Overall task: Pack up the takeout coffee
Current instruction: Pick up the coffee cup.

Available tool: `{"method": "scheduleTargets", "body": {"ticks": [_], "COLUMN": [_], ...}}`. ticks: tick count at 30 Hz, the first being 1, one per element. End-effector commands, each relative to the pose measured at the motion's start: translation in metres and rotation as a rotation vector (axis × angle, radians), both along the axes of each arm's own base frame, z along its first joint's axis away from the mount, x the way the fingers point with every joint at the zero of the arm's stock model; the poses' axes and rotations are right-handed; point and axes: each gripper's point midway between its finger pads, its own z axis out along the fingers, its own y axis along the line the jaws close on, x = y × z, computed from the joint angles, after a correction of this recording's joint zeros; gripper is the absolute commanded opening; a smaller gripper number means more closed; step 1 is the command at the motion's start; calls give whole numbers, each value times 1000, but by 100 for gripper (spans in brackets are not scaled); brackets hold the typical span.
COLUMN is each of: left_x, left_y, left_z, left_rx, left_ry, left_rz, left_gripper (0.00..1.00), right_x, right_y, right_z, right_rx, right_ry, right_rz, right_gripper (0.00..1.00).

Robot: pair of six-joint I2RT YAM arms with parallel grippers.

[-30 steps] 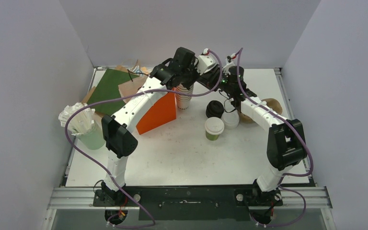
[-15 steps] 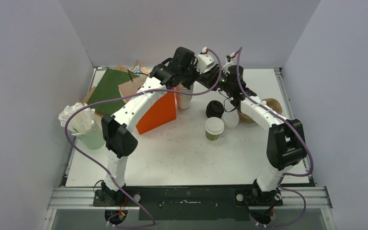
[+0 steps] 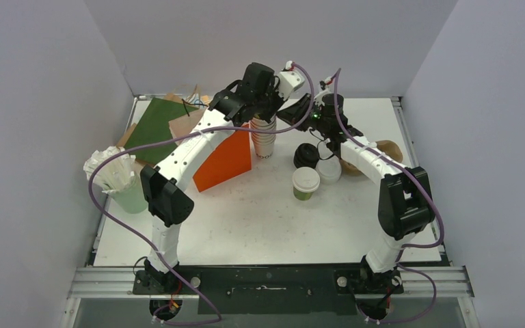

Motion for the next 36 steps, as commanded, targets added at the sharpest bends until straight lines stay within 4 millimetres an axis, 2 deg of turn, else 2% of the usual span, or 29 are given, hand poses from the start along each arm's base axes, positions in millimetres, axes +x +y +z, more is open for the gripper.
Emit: {"method": "scheduleTargets", "body": {"ticks": [1,5,10,16,23,27,29,31,33,36], "left_x": [-6,-5,-5,-9,-26,-44,-61,-78,-97,-124], "left_y": [-11,-11,-11,-1,7,4,-4,-11,-18,-24], "left_z": [79,77,103,139,154,166,168,165,159,138], "left_rx": [-148,-134,-134,-113,-94,-123,-144,-158,-155,-97], "left_ry": [-162,-163,-231,-329,-368,-382,-381,-373,-359,-317], "left_rz": [-47,-43,-51,-37,-45,-77,-120,-151,-171,-176], "left_gripper": [0,0,0,0,0,0,0,0,0,0], "right_x": [-4,-4,-3,-2,-2,-5,-8,-12,-20,-32], "right_y": [10,4,1,-3,-7,-18,-29,-43,-56,-77], "right_z": [12,22,26,30,38,49,57,65,63,58], "right_rx": [4,-18,-31,-36,-52,-91,-132,-185,-263,-386], "right_ry": [-43,-69,-80,-88,-111,-147,-174,-203,-200,-202], "right_rz": [33,6,0,-10,-25,-46,-76,-114,-135,-159], "right_gripper": [14,15,14,15,15,15,17,17,19,21]}}
